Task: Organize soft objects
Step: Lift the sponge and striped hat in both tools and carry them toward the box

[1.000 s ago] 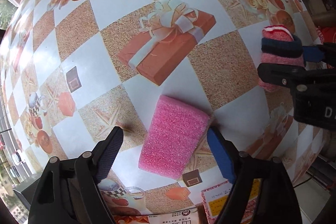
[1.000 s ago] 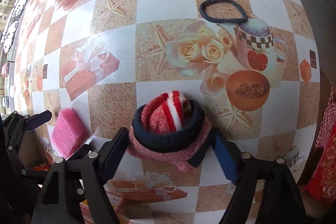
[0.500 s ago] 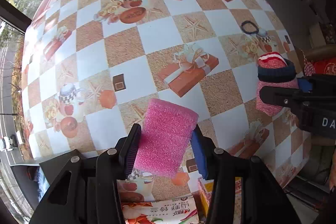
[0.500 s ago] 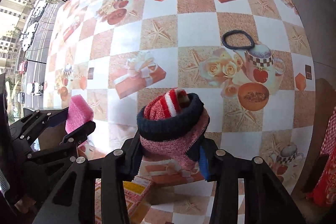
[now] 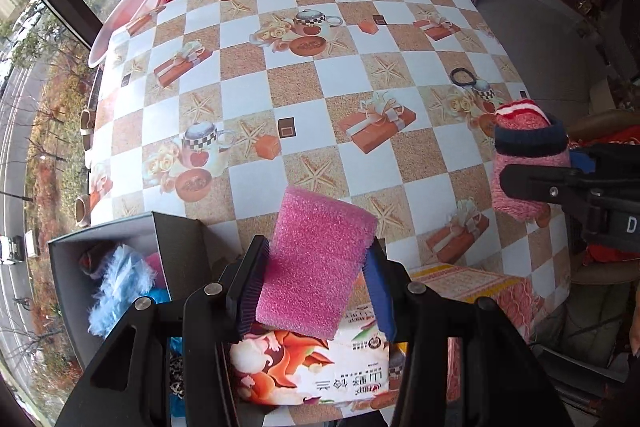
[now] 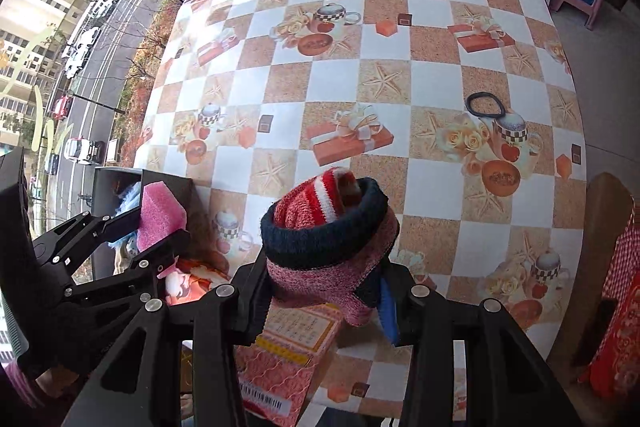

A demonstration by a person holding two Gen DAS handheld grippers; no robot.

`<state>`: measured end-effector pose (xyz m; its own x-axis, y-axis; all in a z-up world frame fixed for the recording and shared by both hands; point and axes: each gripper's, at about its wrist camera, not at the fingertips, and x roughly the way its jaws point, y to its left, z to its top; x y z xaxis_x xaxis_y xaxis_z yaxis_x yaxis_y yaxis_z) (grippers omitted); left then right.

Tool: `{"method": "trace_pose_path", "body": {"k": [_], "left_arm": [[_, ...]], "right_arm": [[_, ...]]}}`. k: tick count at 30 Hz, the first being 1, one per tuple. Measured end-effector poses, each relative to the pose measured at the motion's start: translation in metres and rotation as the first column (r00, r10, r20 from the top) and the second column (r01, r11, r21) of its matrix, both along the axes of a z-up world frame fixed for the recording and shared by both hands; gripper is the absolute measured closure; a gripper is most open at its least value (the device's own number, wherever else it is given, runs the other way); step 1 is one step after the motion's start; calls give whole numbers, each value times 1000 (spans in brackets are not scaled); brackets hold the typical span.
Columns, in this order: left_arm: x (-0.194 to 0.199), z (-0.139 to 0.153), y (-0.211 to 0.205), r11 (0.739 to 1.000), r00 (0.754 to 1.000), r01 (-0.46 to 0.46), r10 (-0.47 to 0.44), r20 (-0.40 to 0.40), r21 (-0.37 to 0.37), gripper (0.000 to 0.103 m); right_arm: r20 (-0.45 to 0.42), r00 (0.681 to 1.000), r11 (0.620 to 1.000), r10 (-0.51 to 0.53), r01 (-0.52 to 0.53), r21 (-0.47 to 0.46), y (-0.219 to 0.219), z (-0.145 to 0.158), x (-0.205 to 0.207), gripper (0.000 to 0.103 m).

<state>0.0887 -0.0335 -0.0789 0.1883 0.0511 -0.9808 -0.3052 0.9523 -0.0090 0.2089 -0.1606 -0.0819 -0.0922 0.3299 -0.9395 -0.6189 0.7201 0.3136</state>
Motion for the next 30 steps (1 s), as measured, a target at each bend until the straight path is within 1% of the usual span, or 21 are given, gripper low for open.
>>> {"method": "trace_pose_path", "body": {"k": [5,13,23,30], "left_arm": [[-28,12,-5,1000,1000,7,-6,9,-17,52],[-64,17,-13,999,999,38,-38,4,-34,52],[-99,18,-12,997,999,53,-53,5,-51,52],[-113,21,-21,991,994,111,-110,17,-73,52]], "right_arm": [[2,1000,1000,18,-18,5,-6,17,-30,57],[-13,1000,1000,26,-26,-8,-19,27,-72,57],[-31,998,998,45,-47,-41,-29,31,-116,57],[-58,996,996,60,-63,-62,-30,27,-141,57]]}}
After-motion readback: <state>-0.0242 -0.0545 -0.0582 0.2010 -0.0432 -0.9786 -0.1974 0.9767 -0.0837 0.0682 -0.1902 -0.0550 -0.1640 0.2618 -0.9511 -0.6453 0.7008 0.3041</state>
